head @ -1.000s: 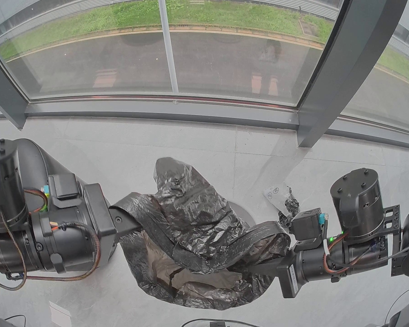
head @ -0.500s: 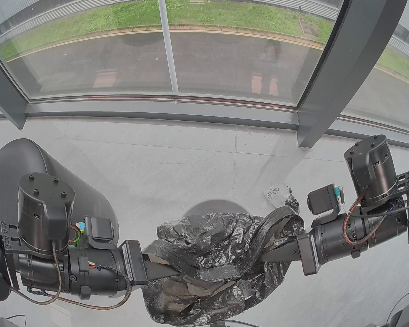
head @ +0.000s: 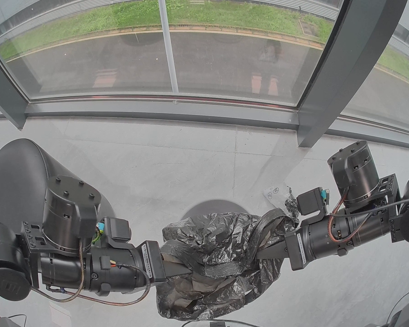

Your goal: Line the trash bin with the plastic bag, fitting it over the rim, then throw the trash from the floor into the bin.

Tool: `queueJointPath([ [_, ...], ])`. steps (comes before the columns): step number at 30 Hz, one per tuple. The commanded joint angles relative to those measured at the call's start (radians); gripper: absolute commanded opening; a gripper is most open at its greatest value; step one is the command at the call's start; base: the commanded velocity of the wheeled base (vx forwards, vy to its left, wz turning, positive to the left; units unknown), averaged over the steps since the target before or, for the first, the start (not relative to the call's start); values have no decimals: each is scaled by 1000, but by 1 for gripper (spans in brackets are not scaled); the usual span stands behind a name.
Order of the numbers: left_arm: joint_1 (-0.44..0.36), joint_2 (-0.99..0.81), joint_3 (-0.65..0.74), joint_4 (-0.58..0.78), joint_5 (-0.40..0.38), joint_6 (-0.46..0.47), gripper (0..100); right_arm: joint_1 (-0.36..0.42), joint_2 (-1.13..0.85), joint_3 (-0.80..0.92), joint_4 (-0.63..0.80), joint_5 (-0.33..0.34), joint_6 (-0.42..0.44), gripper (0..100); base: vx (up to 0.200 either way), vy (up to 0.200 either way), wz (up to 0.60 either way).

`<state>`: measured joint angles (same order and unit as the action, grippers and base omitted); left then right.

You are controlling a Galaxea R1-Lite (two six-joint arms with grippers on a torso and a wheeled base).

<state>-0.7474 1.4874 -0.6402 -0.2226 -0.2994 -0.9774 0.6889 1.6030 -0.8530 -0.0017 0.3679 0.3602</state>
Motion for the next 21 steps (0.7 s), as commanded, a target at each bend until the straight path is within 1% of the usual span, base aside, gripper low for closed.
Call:
queueJointPath([
  [1,14,85,1,-46,3,43,0,-29,68,-1,-41,2,-3,0,0,0,0],
  [6,39,125,-3,-74,-3,79,0,-57,137,9,-118,26,-15,0,0,0,0],
  [10,66,155,-3,-80,-3,109,0,-66,199,23,-193,31,-49,0,0,0,0],
  [13,80,174,-4,-81,-3,118,0,-68,229,23,-231,31,-49,0,0,0,0],
  [14,96,186,-15,-80,-4,120,0,-66,247,22,-250,31,-47,0,0,0,0],
  [21,117,226,-22,-84,-4,134,0,-68,293,15,-265,31,-50,0,0,0,0],
])
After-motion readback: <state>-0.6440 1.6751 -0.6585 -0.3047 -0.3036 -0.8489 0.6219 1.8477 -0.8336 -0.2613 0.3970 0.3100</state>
